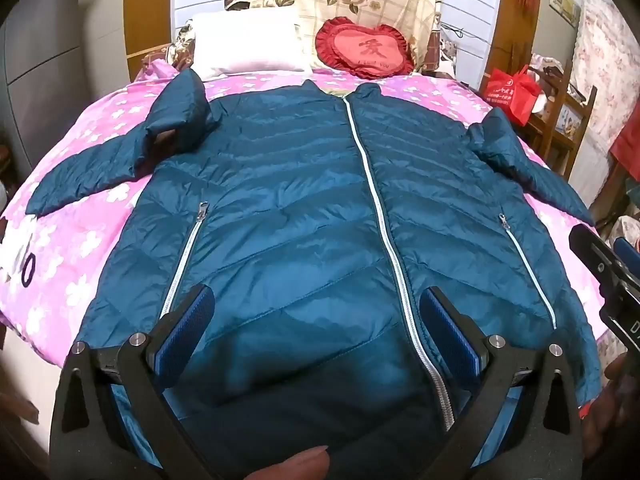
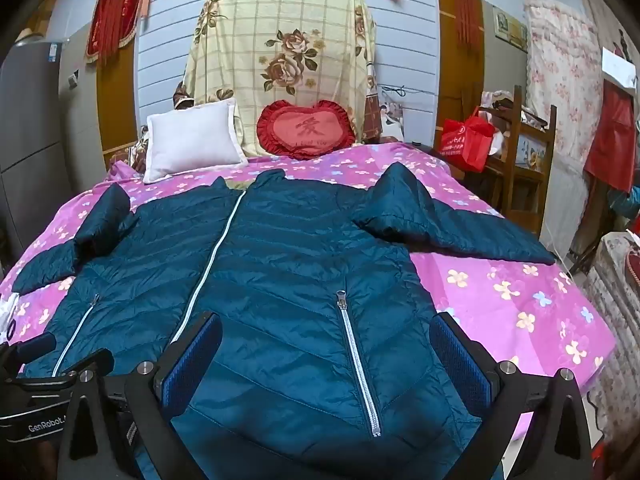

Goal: Fold large clothes

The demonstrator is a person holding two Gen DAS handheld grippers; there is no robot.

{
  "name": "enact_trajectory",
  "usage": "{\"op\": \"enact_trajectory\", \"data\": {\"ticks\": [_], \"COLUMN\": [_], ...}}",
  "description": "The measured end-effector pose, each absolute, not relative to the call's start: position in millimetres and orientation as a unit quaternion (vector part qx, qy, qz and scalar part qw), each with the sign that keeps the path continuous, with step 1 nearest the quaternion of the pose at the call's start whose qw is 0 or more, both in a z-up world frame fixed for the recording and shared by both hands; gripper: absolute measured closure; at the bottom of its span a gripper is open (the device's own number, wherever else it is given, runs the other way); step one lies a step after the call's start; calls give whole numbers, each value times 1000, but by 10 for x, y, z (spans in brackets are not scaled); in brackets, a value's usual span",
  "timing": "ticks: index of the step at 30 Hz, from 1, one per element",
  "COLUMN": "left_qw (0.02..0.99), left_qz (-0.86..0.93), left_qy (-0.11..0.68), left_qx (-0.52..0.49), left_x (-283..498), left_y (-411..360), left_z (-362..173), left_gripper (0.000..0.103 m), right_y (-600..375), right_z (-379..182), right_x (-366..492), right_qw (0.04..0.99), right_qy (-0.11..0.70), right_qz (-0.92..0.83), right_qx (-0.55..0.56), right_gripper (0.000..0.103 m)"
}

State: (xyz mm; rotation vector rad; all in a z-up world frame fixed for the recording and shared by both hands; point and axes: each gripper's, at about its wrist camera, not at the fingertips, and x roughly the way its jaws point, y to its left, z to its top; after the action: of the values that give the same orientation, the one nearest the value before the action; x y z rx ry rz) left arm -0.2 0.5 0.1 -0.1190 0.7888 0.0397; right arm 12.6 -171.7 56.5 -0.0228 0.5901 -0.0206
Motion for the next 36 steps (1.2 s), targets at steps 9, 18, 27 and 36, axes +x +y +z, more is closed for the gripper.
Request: {"op": "enact_trajectory", "data": {"ticks": [9,18,27,36], "left_qw": [921,920,919,917], "left_qz": [19,19,24,22], "left_qy": [385,386,388,392], "left_qx": [-57,-63,-60,-68], "left_x": [-5,-26,-24,-15], "left_y": [2,-24,-24,-19], "left_z": [6,-48,-60,-61], "left_gripper": [0,0,0,0], "right_y": [-1703,-1633,-1608,-1757], "right_z": [556,534,406,158], "right_x": [138,170,342,610], "right_qw": [956,954,935,906], "right_qy": [294,301,352,418], "right_qz": [-9,-10,-34,-36], "right_qx": [-10,-12,-12,48], "right_gripper": [0,0,0,0]}}
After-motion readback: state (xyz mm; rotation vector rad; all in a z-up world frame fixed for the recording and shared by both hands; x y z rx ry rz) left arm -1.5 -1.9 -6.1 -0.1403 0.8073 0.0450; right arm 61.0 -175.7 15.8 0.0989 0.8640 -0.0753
